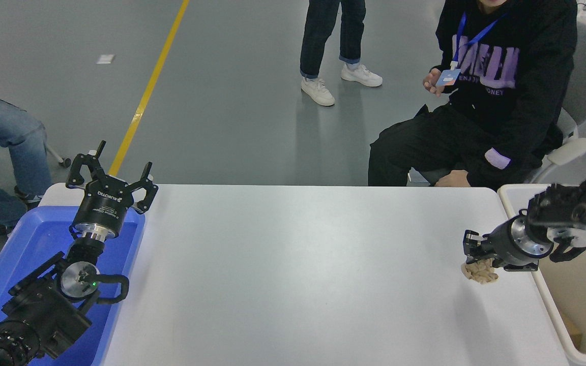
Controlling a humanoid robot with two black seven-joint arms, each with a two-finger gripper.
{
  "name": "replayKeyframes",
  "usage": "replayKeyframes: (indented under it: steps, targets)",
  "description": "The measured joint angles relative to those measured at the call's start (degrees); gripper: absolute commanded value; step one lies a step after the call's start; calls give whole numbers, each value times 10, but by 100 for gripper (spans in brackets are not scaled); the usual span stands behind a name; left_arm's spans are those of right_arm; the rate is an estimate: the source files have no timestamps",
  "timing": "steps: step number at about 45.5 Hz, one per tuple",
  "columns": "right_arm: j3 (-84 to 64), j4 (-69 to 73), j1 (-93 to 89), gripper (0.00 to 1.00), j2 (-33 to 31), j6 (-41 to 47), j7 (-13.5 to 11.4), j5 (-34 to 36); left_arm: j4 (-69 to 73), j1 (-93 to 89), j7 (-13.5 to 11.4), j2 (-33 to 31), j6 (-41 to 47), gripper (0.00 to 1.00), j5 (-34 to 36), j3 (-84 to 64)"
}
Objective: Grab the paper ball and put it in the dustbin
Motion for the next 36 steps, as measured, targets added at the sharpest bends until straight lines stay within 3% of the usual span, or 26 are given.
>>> replayKeyframes:
  steps: [8, 21, 36]
  targets:
    - [-9, 31, 137, 0, -31, 64, 0, 0, 0, 0, 0, 0, 0, 98, 0, 0]
    - [-24, 77, 330, 0, -49, 98, 1, 1, 0, 0, 0, 0, 0, 98, 0, 0]
    - [-29, 95, 400, 0, -53, 107, 1, 2, 0, 0, 0, 0, 1, 98, 0, 0]
